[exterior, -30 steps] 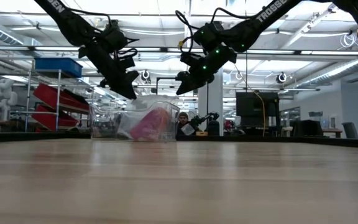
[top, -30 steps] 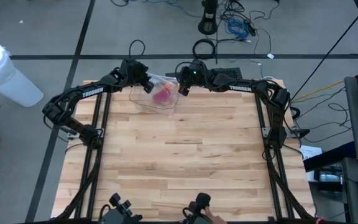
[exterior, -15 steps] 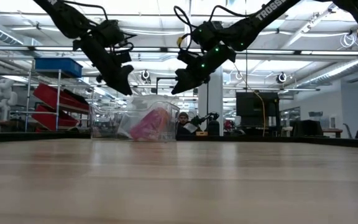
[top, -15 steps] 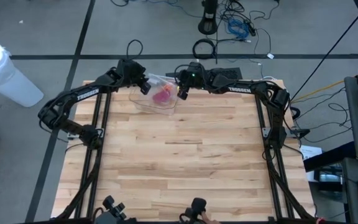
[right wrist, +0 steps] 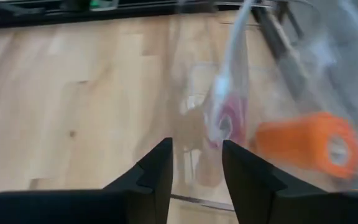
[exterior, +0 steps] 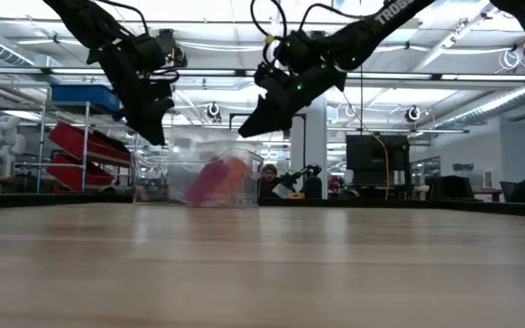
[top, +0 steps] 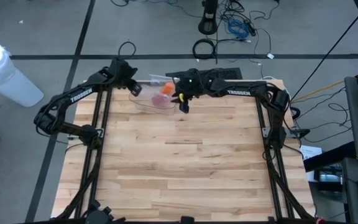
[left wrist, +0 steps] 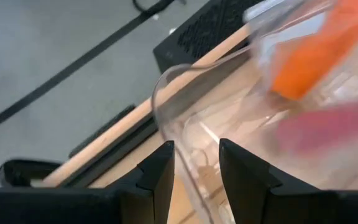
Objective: Roll bandage
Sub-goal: Return to Home Position
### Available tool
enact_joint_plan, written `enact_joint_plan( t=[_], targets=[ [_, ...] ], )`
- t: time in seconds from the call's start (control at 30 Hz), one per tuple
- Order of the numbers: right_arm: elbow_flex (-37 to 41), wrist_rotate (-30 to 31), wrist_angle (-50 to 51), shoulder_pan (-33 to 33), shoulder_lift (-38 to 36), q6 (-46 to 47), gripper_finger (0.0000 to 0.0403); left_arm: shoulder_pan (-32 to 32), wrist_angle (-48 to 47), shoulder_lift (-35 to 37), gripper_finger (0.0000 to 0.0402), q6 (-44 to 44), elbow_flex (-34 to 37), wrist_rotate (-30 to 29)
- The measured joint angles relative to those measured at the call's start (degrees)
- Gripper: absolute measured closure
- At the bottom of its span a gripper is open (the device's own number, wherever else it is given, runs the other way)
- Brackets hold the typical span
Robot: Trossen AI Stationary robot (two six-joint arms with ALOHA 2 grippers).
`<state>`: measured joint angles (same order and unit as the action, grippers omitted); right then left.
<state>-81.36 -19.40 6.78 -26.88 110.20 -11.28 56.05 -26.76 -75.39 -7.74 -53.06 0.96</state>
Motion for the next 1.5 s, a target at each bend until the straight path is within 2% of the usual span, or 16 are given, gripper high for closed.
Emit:
enact_joint_plan(
  t=[0.1, 0.27, 0.37, 0.5, 0.67, 0.83, 1.0, 1.1, 1.17, 1.4, 1.5],
  targets=[
    [0.00, 1.69, 1.33, 2.35, -1.52, -2.02, 0.0291, 0.25, -1.15, -0.20, 0.0269, 1.28, 0.00, -1.67],
    [0.59, 15.77, 2.39, 5.54, -5.65, -7.18, 0.0340, 0.29, -1.05, -0.20, 0.0269, 1.92, 0.00, -3.22],
    [1.28, 21.10, 2.91, 4.76, -8.57, -7.81, 0.0368, -0.02, -0.76, -0.20, 0.0269, 3.24, 0.00, -3.10],
    [4.29, 21.48, 4.30, 3.54, -13.66, -7.04, 0.0396, -0.90, -2.13, -0.22, 0.0269, 4.29, 0.00, -2.89],
    [13.76, 21.33, 2.65, 2.93, -22.79, -4.77, 0.0401, -1.07, -2.29, -0.11, 0.0269, 4.30, 0.00, -3.13],
    [27.49, 20.54, -6.62, 4.28, -33.78, -1.50, 0.0403, -3.14, -0.30, 1.56, 0.0269, 3.60, 0.00, -0.74],
    [37.83, 20.63, -15.53, 6.46, -42.77, 1.70, 0.0403, -8.85, 4.29, 5.65, 0.0269, -0.28, 0.00, 5.31],
    [40.52, 20.28, -16.11, 8.13, -47.03, 4.16, 0.0403, -13.10, 5.43, 8.64, 0.0269, -1.86, 0.00, 9.25],
    [41.21, 18.61, -15.69, 9.36, -49.33, 5.60, 0.0403, -15.97, 5.40, 10.49, 0.0269, -1.80, 0.00, 9.69],
    [41.88, 16.28, -13.71, 16.83, -55.92, 7.33, 0.0403, -27.49, 5.31, 15.03, 0.0269, -0.17, 0.00, 9.54],
    [41.88, 17.39, -10.55, 20.67, -58.84, 6.67, 0.0403, -32.79, 5.30, 16.21, 0.0269, 3.02, 0.00, 6.10]
  ],
)
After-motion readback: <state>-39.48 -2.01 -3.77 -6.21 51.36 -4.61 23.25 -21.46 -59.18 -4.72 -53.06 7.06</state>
